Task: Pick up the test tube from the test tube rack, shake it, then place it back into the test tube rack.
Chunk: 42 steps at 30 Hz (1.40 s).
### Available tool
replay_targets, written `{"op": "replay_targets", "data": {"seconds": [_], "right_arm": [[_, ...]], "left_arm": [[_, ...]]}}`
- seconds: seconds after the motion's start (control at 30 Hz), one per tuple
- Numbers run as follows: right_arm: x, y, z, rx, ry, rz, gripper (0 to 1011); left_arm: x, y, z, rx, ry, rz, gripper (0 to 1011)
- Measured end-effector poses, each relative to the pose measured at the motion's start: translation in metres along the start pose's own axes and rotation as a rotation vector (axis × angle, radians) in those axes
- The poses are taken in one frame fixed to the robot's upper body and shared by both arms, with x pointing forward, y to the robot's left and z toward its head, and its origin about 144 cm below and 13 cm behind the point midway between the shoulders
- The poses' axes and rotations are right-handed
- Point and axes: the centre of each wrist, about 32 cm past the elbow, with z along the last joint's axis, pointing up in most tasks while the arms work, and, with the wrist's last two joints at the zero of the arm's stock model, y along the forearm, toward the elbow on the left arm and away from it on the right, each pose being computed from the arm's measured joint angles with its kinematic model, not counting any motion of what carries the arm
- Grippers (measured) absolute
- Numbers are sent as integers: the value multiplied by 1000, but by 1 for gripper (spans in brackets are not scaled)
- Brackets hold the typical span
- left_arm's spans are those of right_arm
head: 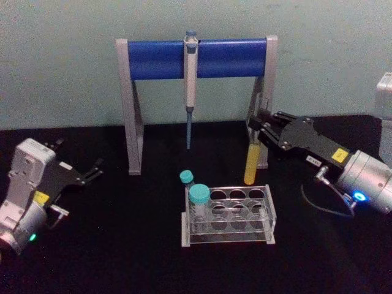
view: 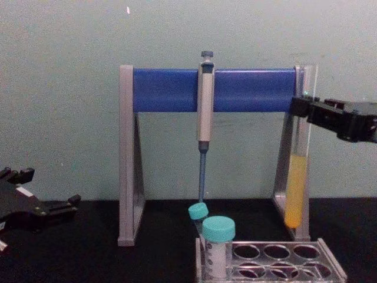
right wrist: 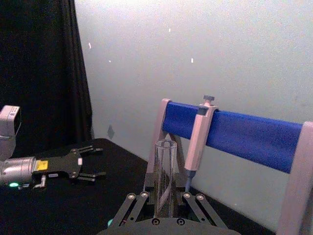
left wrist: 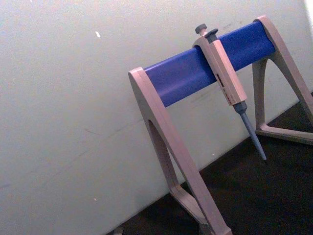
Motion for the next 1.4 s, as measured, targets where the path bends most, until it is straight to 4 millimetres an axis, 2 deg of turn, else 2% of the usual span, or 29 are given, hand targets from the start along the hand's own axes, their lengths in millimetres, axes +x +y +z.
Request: {"op": "replay_targets", "data": {"seconds": [0.53, 1.4], "right_arm": [[3, 15, -17, -42, 40, 49, 232], [6, 19, -29, -90, 41, 45, 232]], "left_arm": [[0, 0, 0, 0, 0, 0, 1001], [0, 0, 0, 0, 0, 0, 1001]]}}
